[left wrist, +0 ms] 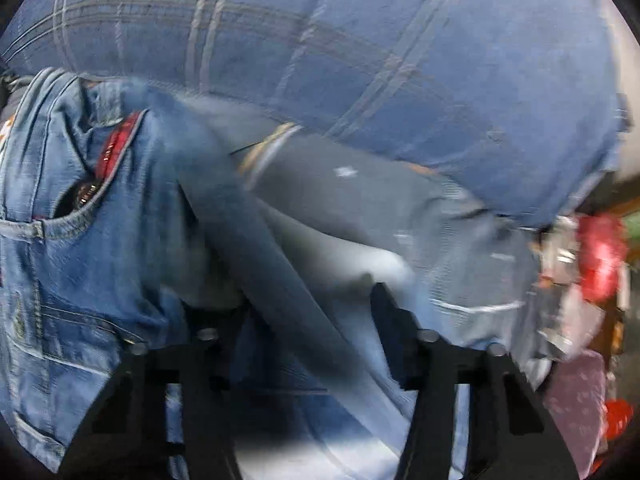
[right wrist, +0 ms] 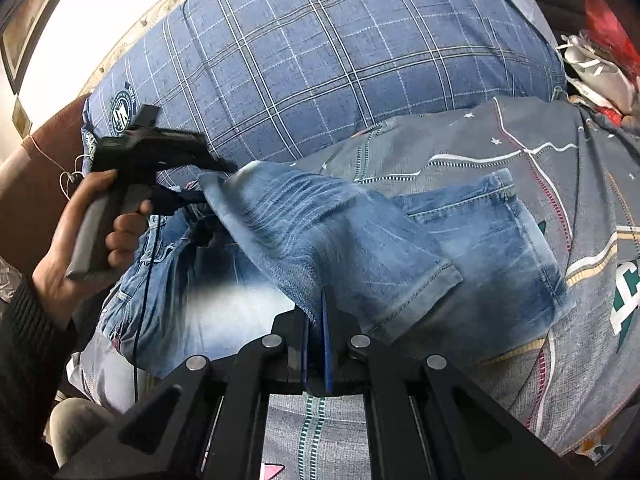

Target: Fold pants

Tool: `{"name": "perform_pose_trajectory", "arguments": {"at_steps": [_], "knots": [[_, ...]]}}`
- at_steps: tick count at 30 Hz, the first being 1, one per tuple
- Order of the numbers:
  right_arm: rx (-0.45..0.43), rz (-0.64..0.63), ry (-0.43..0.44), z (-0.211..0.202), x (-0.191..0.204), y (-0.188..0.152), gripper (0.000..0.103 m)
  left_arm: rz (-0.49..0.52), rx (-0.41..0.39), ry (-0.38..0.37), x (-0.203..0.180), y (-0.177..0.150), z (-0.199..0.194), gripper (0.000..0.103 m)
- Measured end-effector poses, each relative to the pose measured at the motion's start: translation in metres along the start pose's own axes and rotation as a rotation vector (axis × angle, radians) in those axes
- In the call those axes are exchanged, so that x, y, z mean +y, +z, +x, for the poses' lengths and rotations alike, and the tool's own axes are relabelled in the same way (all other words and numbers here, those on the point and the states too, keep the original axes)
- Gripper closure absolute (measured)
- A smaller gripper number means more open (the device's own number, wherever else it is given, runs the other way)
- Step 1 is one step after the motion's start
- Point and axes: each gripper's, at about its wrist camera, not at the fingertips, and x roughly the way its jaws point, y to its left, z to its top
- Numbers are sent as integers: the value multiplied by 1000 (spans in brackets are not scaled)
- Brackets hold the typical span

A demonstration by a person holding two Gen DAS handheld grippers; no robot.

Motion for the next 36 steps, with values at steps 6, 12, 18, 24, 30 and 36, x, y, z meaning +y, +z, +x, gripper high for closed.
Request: {"name": "perform_pose_trajectory", "arguments": {"at_steps": [6, 12, 18, 24, 30, 36], "knots": [[-2, 21, 9, 2, -7, 2, 100, -86, -128, -129, 18, -14, -58, 99], [-62, -77, -37, 2, -20, 70, 100, -141, -250, -271, 15, -29, -128, 99], [-181, -266, -144, -21, -8, 138, 98, -136, -262, -286, -7, -25, -137, 99], [-66, -267, -226, -24, -31, 78, 98, -122, -260, -356, 3, -102, -110, 99], [119, -146, -253, 6, -70, 19, 95, -164, -179, -337, 26, -162, -59, 99], [83, 181, 58, -19, -107, 24, 40, -149, -253, -352, 30, -176, -71, 99]]}}
